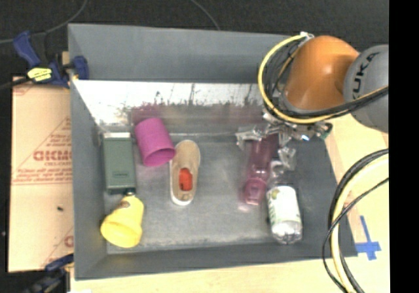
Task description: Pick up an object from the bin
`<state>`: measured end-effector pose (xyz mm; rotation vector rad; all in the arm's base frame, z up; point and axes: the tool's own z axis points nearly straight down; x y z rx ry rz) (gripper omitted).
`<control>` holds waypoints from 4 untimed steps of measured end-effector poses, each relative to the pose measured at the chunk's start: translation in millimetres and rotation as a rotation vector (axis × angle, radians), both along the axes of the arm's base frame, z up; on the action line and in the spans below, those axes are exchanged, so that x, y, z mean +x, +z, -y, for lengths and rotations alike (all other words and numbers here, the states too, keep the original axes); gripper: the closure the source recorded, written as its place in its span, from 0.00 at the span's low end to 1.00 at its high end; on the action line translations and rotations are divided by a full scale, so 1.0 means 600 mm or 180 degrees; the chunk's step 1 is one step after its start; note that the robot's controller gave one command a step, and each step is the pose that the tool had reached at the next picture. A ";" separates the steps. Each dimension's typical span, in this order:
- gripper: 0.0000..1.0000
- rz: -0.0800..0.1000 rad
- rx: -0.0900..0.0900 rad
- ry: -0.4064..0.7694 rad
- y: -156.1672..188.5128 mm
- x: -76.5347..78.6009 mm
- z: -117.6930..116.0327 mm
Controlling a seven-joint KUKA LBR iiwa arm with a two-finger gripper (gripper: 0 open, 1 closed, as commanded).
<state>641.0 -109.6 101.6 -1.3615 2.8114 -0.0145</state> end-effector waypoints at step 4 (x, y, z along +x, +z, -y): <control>1.00 0.0042 -0.0063 0.1974 -0.034 -0.002 -0.056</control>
Offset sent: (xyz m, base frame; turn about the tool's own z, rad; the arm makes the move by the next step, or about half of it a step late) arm -0.0070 0.0368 -0.0316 -0.6296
